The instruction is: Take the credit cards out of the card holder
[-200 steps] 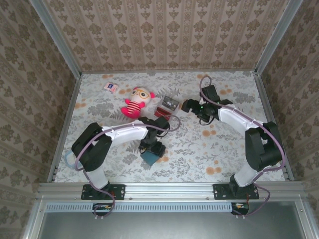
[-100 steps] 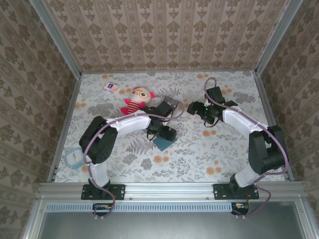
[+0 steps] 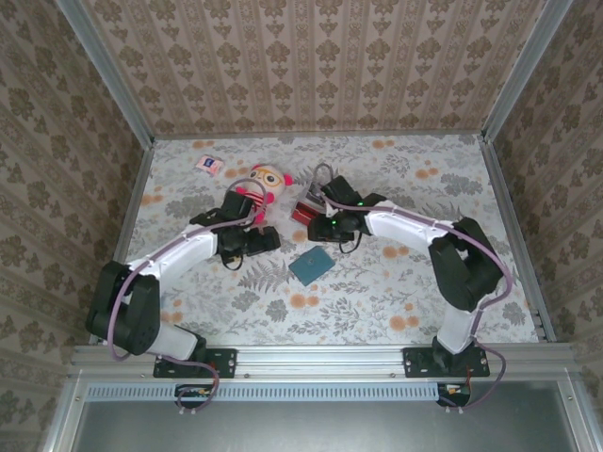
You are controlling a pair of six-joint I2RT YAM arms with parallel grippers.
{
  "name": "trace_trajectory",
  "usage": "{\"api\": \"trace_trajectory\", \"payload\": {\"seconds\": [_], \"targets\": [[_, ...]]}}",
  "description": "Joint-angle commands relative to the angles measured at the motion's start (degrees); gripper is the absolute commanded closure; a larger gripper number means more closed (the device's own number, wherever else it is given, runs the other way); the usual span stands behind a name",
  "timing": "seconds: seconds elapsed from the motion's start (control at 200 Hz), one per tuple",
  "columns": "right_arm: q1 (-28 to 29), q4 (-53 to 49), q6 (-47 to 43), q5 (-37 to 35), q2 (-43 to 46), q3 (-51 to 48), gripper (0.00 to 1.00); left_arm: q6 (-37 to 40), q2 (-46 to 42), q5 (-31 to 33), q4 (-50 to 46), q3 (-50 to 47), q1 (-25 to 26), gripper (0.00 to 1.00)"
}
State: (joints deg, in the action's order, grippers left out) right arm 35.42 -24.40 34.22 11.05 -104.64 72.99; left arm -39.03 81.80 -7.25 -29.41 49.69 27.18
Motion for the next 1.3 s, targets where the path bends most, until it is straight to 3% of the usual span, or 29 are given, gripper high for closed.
{"api": "trace_trajectory", "payload": {"seconds": [0.0, 0.32, 0.625, 0.83, 1.04, 1.115, 1.295], "targets": [[2.4, -3.6, -0.7, -2.1, -4.2, 5.1, 0.55, -4.5, -2.9, 1.1, 1.3, -1.5, -0.6, 0.00], [4.1, -4.9, 0.6, -2.1, -9.4, 6.4, 0.50, -6.8, -3.7, 1.4, 2.2, -3.4, -2.7, 0.00], [3.8, -6.0, 1.1, -2.2, -5.3, -0.7, 0.45, -7.9, -3.1, -1.0, 3.5, -4.0, -2.7, 0.00], [3.7, -6.1, 3.0, -1.1, -0.3, -5.9, 0.36, -10.3, -3.9, -4.1, 4.7, -5.7, -2.5, 0.00], [3.3, -5.3, 3.4, 8.8, 1.7, -8.8, 0.35, -12.8, -4.9, -6.1, 4.2, -6.4, -1.4, 0.00], [3.3, -4.6, 3.2, 12.1, 1.7, -9.3, 0.35, -13.8, -5.3, -6.5, 4.5, -6.7, 1.1, 0.01], [3.1, -3.0, 2.6, 13.2, 3.2, -9.3, 0.38, -15.9, -4.4, -10.4, 8.9, -8.0, 4.3, 0.08]]}}
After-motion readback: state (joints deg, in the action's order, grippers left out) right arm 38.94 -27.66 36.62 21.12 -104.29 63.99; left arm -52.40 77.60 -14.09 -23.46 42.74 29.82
